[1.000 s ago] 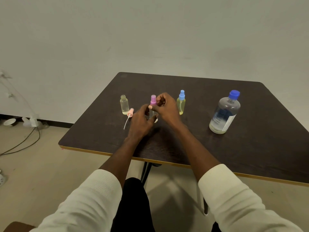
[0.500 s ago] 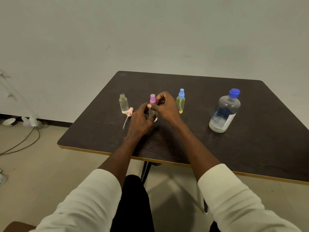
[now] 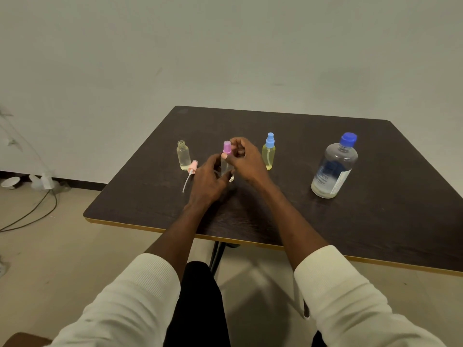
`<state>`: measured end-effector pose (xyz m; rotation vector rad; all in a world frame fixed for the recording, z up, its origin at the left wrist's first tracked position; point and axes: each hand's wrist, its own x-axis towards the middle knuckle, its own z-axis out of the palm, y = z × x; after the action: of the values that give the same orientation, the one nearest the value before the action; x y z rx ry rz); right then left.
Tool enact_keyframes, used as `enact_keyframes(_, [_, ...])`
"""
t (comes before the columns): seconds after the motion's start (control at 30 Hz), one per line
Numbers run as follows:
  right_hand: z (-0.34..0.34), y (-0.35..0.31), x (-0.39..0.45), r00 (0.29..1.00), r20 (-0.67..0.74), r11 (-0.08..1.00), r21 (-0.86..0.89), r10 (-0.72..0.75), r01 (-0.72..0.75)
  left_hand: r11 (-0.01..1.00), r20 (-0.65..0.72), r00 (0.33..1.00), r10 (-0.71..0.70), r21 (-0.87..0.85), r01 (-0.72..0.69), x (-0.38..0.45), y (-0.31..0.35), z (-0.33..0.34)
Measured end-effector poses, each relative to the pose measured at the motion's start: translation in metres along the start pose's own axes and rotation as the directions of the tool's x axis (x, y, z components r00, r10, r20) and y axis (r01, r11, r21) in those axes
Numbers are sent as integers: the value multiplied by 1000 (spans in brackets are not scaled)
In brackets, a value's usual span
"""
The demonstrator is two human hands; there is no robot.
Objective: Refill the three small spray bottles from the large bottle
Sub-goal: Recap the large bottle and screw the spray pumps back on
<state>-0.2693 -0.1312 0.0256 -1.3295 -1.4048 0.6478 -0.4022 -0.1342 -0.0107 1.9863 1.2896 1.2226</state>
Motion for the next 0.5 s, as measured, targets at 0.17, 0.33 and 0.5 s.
enact_keyframes(0.17, [0,1,4,1000,5,999,-47,12,-11,1000,8,1000,-3,-9,3,0,1,-1])
enact_keyframes(0.33, [0,0,2,1000,-21,1000,-2,-6,6,1000,4,1000,16,-7,-16,0,0,-1])
enact_keyframes(0.5, [-1,4,7,999,34,999,-47,1,1,998,19,1000,10,-55,-9,0,3,-2])
